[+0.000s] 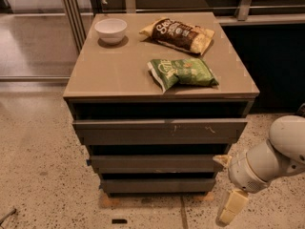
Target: Open bottom drawer
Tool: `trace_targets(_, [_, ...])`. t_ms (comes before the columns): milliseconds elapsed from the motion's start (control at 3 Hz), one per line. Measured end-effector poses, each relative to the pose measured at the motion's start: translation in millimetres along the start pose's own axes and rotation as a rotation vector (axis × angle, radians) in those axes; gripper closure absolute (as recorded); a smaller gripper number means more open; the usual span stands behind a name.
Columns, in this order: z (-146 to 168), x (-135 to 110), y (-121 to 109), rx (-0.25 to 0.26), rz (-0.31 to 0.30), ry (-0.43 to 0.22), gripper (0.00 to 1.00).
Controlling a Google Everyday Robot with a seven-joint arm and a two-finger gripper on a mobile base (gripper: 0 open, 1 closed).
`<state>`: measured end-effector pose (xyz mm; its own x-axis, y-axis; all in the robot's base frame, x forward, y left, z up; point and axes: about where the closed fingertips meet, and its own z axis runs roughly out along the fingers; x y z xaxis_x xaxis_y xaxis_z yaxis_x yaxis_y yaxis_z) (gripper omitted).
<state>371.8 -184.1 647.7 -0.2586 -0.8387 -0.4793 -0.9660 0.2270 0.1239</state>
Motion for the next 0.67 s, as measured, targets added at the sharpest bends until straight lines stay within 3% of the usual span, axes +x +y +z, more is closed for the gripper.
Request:
trace_targets(333, [17, 13, -1, 0.027, -0.036, 0.024, 0.0])
trace_targets(667, [71, 42, -7, 0.055, -0.102, 0.032, 0.0])
